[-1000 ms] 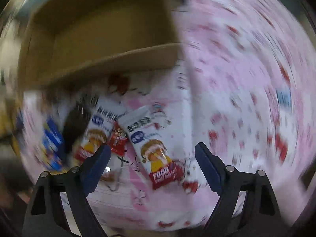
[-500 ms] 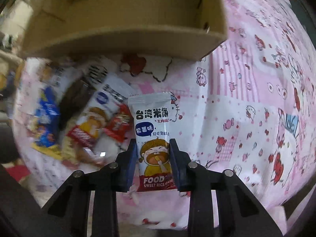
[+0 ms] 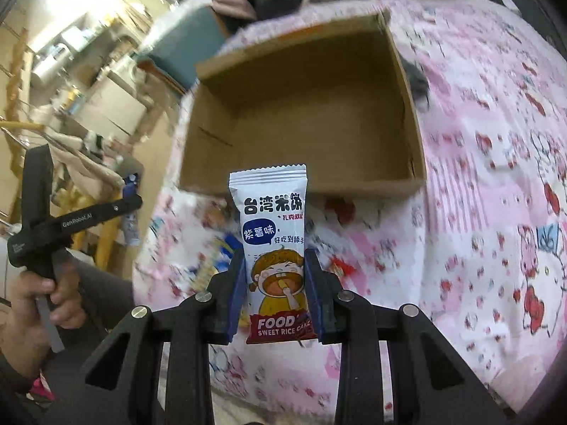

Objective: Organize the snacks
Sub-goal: 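Carry both snacks over the box and open both grippers to drop them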

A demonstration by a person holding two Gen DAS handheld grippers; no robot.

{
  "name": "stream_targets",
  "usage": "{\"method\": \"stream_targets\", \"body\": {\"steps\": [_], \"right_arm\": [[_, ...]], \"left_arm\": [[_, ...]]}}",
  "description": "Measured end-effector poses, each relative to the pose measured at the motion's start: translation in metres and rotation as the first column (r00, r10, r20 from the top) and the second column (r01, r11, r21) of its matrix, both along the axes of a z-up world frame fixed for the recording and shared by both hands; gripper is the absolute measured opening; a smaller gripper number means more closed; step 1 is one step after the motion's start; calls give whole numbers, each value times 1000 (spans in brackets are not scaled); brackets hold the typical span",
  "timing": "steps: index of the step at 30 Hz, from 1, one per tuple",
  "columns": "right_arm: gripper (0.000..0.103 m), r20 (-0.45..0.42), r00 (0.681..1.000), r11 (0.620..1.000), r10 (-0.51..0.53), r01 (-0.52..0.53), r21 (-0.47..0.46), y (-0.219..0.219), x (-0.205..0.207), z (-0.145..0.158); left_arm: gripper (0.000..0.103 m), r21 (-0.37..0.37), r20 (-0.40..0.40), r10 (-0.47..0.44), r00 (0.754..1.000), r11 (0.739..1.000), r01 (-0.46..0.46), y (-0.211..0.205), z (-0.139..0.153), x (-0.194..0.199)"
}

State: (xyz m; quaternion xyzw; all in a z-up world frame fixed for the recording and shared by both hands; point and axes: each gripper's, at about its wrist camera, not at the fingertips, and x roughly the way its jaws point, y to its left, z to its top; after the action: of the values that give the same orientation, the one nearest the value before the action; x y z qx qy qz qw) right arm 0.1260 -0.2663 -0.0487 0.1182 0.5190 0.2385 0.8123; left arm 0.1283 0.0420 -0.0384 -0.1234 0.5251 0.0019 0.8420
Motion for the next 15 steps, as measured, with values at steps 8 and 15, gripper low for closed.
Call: {"method": "stream_targets", "body": {"steps": [8, 15], "right_arm": [[33, 89, 988, 990, -126, 119, 81, -12, 29, 10], [33, 102, 977, 981, -189, 183, 63, -20, 57, 10]], "left_arm": [[12, -7, 108, -66, 992, 998, 67, -20, 30, 40], [12, 78, 137, -150, 979, 987, 141, -52, 30, 83]]}}
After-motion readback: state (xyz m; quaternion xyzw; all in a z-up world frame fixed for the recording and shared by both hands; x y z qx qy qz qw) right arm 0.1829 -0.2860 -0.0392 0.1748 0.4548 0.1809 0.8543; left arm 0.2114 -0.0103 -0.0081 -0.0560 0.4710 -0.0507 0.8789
